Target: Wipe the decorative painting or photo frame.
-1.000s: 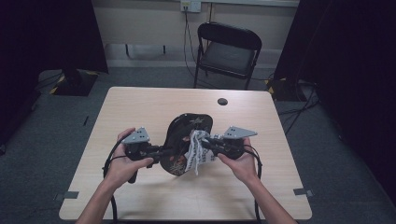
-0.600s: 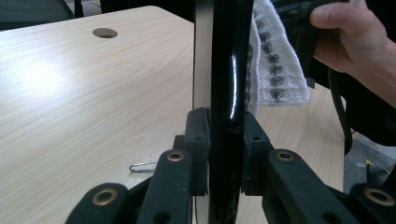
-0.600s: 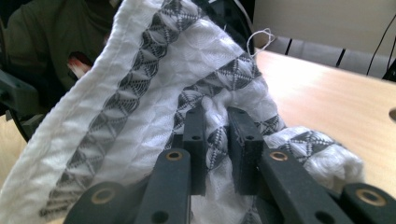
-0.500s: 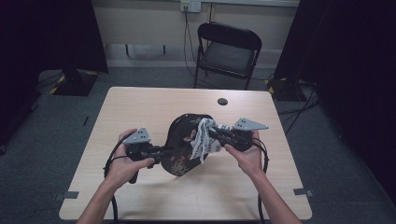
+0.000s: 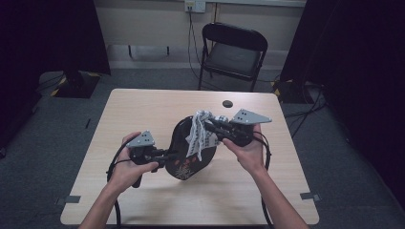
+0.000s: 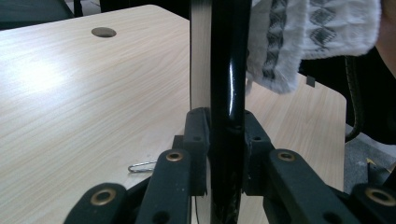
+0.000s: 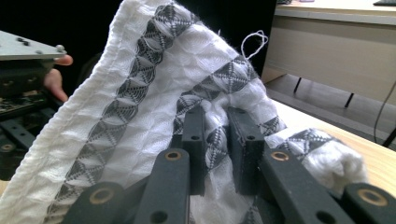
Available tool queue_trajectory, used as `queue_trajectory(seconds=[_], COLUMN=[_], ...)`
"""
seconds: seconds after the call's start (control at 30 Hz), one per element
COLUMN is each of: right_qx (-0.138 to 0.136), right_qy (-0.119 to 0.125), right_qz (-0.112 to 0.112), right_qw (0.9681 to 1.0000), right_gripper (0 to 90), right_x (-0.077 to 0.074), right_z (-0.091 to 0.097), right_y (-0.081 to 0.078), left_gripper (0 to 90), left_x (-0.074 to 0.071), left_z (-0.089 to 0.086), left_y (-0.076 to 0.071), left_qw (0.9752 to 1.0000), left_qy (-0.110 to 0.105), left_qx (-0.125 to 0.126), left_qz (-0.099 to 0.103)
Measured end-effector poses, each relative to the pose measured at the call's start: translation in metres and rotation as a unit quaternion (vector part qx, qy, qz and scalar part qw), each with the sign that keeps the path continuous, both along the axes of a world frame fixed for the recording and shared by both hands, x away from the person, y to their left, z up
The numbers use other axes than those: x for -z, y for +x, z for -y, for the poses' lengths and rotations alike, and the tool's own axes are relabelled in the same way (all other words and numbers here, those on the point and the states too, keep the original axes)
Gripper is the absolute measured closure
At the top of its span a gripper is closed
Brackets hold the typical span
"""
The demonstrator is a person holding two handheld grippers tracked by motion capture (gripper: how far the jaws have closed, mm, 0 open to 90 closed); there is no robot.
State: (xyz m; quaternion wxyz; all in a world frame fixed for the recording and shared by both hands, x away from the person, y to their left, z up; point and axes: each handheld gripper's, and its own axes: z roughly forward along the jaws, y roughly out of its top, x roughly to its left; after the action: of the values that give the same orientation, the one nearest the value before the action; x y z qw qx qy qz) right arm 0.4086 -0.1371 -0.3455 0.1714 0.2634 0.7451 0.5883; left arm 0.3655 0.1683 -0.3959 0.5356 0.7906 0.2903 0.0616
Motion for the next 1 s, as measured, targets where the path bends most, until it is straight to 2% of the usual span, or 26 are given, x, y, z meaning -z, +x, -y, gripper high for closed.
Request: queue_trajectory(seconds=[0.2, 0.3, 0.37, 0.67, 0.7, 0.77, 0.9, 1.0], right_qx=[0.009, 0.026, 0.03, 0.001, 0.0, 0.0, -0.002, -0.003], right_qy=[0.015, 0.015, 0.018, 0.013, 0.014, 0.014, 0.015, 0.022], right_qz=[0.005, 0.014, 0.01, 0.018, 0.017, 0.012, -0.001, -0.006], right_qw=[0.9998, 0.9995, 0.9993, 0.9998, 0.9998, 0.9998, 0.9999, 0.9997], right_gripper=[78.4, 78.7, 79.6, 83.5, 82.2, 73.4, 64.7, 62.0], right_x=[-0.008, -0.012, -0.013, -0.016, -0.017, -0.017, -0.013, -0.012], right_z=[0.003, 0.009, 0.011, -0.003, -0.003, -0.003, -0.003, -0.003], right_y=[0.005, 0.008, 0.009, 0.003, 0.003, 0.005, 0.009, 0.011], left_gripper=[76.9, 77.2, 77.4, 77.5, 77.6, 77.6, 77.7, 77.7], left_x=[0.0, 0.0, 0.0, 0.0, 0.0, 0.0, 0.0, 0.0], left_z=[0.001, 0.0, 0.0, 0.0, 0.001, 0.001, 0.001, 0.001], left_y=[0.0, 0.001, 0.001, 0.001, 0.001, 0.001, 0.001, 0.001], left_qw=[1.0, 1.0, 1.0, 1.0, 1.0, 1.0, 1.0, 1.0], left_qy=[-0.004, -0.001, -0.001, 0.0, 0.0, -0.001, -0.001, -0.001], left_qx=[0.0, 0.001, 0.001, 0.0, 0.0, -0.002, -0.002, -0.003], left_qz=[0.0, 0.001, 0.002, 0.002, 0.002, 0.002, 0.001, 0.001])
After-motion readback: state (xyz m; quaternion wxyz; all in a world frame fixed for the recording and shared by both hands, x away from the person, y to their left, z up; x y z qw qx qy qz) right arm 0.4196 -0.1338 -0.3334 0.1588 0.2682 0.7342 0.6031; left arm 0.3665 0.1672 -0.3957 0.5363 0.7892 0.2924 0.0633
